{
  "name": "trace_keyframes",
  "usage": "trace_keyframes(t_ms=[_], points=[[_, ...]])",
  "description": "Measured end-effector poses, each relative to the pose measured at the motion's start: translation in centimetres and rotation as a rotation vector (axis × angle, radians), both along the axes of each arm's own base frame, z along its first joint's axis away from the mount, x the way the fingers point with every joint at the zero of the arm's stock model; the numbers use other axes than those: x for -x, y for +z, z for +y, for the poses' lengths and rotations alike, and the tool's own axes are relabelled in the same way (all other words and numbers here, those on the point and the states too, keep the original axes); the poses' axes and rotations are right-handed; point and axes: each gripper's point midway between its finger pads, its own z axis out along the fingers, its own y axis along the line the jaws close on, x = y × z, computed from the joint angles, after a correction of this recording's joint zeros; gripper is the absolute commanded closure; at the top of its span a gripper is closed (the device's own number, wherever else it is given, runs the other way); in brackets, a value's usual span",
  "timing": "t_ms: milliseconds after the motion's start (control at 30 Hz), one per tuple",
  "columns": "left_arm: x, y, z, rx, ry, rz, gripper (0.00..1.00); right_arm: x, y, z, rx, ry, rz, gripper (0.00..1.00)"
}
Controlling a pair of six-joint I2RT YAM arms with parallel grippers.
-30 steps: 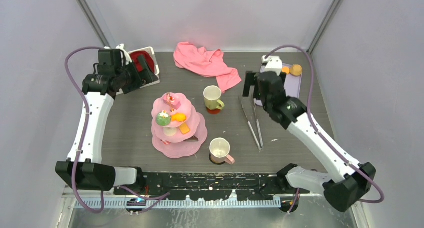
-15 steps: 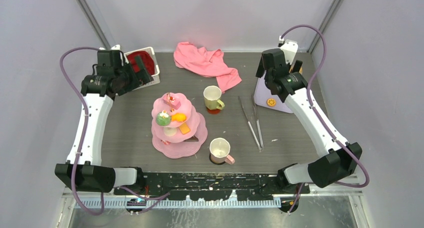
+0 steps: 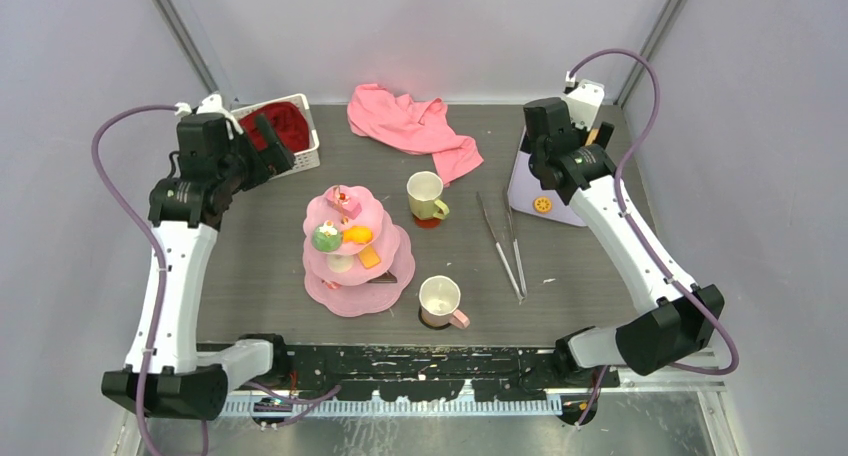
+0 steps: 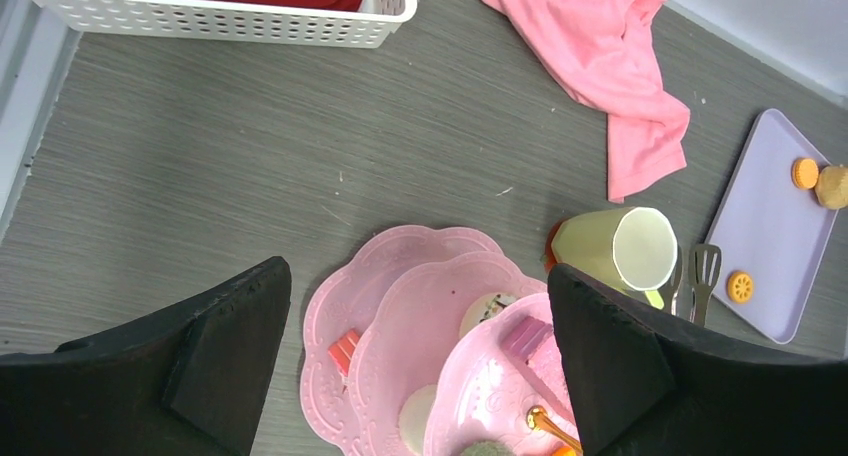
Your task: Serve the afternoon tea
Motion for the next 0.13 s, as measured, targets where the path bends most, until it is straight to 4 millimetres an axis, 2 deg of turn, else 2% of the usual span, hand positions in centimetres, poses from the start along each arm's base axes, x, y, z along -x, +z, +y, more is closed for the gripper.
trace_keyframes(t_ms=[133], points=[[0.49, 0.3, 0.25, -0.008, 0.009, -0.034, 0.01, 0.01, 0.04, -0.09, -0.008, -0.014, -0.009, 0.0]])
